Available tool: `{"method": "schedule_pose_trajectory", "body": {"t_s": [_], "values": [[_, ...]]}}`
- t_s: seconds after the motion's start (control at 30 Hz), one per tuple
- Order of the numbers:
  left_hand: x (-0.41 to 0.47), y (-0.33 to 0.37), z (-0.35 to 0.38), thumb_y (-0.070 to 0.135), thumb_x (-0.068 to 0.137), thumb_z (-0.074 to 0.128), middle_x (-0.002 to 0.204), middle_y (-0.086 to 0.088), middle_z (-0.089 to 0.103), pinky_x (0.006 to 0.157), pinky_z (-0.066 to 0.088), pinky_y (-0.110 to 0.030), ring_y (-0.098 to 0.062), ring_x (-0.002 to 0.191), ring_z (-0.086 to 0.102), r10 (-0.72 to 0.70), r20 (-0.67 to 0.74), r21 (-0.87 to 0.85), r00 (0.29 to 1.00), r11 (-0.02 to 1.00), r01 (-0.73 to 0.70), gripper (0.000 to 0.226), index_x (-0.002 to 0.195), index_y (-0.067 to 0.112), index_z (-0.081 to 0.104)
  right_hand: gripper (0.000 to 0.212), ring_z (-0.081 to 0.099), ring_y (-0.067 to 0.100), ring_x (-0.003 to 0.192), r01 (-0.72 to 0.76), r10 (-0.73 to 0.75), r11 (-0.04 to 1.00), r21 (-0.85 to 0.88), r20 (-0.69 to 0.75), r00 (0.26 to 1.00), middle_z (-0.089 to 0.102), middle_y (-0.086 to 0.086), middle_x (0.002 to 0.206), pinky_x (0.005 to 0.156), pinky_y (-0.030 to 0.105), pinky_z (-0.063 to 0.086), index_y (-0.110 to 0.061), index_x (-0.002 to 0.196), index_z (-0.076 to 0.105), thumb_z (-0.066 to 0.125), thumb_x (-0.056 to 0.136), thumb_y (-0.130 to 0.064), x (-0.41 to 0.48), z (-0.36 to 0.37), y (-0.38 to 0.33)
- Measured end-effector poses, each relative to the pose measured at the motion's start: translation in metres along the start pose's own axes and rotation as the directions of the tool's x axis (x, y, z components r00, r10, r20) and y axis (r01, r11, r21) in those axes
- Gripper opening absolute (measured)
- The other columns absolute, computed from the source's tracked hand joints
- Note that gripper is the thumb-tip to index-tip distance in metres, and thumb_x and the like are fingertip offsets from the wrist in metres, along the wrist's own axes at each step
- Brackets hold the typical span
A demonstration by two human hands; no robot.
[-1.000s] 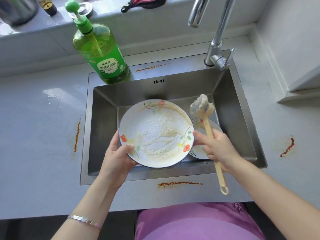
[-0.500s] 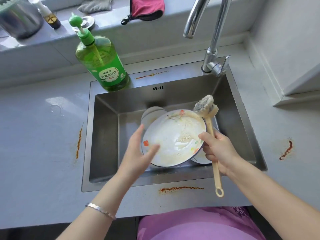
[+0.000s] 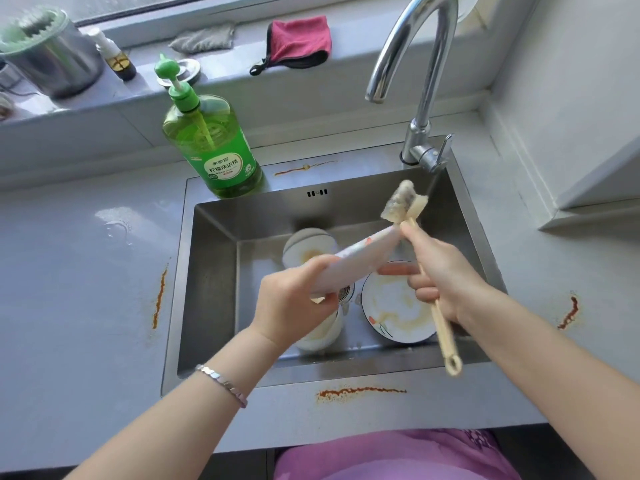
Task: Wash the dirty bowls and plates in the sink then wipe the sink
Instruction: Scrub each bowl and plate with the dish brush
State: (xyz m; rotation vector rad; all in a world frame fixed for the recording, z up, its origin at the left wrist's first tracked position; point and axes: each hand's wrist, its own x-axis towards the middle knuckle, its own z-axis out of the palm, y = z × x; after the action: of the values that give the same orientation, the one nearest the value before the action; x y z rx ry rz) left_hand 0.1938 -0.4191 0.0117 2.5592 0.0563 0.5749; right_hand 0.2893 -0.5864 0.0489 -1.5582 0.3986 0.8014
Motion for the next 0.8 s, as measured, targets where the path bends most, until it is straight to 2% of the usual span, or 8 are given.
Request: {"method": "schedule_pose_trajectory", "body": {"t_s": [0.07,0.13,0.3,0.43,0.57,0.63,0.73,0.8], "values": [[0.009,0.009,-0.010,0.018,0.062,0.073,0.072,0.014,0.063,0.059,0.040,-0.006,-0.012,0.070,0.054,-0.301,0.063,-0.132,0.951,0.942,0.307,0.043,0.102,0.026,0.060,0.024,0.032,0.004,0.025,0.172,-0.184,0.964,-0.200,-0.040,0.982,0.069,0.015,0.078,0.031,0.014,0.024,-0.040,0.117,0.050,0.040,0.096,-0.042,0.002,-0.010,-0.001],[0.012,0.010,-0.016,0.019,0.056,0.078,0.078,0.025,0.055,0.063,0.038,-0.001,-0.005,0.070,0.052,-0.458,0.113,-0.200,0.882,0.859,0.472,0.049,0.098,0.032,0.057,0.031,0.048,0.003,0.040,0.329,-0.376,0.858,-0.394,-0.046,0.926,0.067,0.007,0.072,0.046,0.018,0.041,-0.045,0.125,0.048,0.038,0.098,-0.033,0.003,-0.023,0.006],[0.011,0.013,-0.027,0.029,0.049,0.068,0.081,0.026,0.057,0.066,0.043,-0.007,0.014,0.078,0.054,-0.485,0.172,-0.221,0.857,0.829,0.514,0.048,0.093,0.040,0.053,0.035,0.049,0.013,0.053,0.475,-0.512,0.634,-0.610,0.130,0.849,0.052,-0.005,0.054,0.056,0.025,0.040,-0.041,0.124,0.055,0.047,0.095,-0.023,-0.013,-0.018,0.028],[0.007,0.017,-0.032,0.021,0.049,0.073,0.080,0.023,0.064,0.063,0.045,-0.007,0.011,0.073,0.057,-0.514,0.167,-0.288,0.841,0.791,0.540,0.044,0.084,0.043,0.056,0.036,0.049,0.019,0.061,0.689,-0.643,0.416,-0.593,0.344,0.684,0.062,0.001,0.064,0.062,0.037,0.048,-0.042,0.121,0.057,0.047,0.090,-0.026,-0.044,0.006,0.038],[0.000,0.016,-0.037,0.010,0.057,0.081,0.081,0.022,0.059,0.064,0.045,-0.009,0.015,0.077,0.054,-0.501,0.160,-0.260,0.850,0.810,0.526,0.052,0.088,0.042,0.054,0.035,0.059,0.007,0.067,0.490,-0.507,0.589,-0.642,0.179,0.843,0.068,-0.011,0.065,0.069,0.030,0.048,-0.046,0.118,0.058,0.049,0.093,-0.022,-0.014,-0.006,0.019],[-0.001,0.017,-0.038,0.011,0.056,0.082,0.079,0.022,0.061,0.063,0.045,-0.008,0.014,0.076,0.054,-0.499,0.164,-0.272,0.851,0.806,0.525,0.051,0.086,0.042,0.054,0.037,0.053,0.002,0.056,0.544,-0.519,0.551,-0.633,0.251,0.817,0.056,-0.019,0.049,0.060,0.026,0.041,-0.046,0.119,0.056,0.049,0.093,-0.020,-0.024,0.001,0.019],[0.000,0.018,-0.039,0.017,0.048,0.075,0.077,0.027,0.065,0.063,0.042,-0.004,0.010,0.073,0.058,-0.526,0.143,-0.348,0.838,0.766,0.540,0.047,0.082,0.043,0.057,0.038,0.044,0.001,0.048,0.719,-0.566,0.433,-0.544,0.457,0.686,0.042,-0.020,0.042,0.051,0.018,0.030,-0.047,0.116,0.058,0.052,0.091,-0.019,-0.057,0.014,0.026],[0.000,0.019,-0.041,0.019,0.047,0.071,0.076,0.023,0.065,0.064,0.042,-0.003,0.011,0.074,0.057,-0.526,0.135,-0.354,0.840,0.766,0.536,0.046,0.083,0.043,0.056,0.036,0.043,0.002,0.044,0.639,-0.553,0.533,-0.554,0.343,0.759,0.044,-0.024,0.041,0.048,0.015,0.029,-0.045,0.114,0.060,0.053,0.092,-0.018,-0.039,0.004,0.018]]}}
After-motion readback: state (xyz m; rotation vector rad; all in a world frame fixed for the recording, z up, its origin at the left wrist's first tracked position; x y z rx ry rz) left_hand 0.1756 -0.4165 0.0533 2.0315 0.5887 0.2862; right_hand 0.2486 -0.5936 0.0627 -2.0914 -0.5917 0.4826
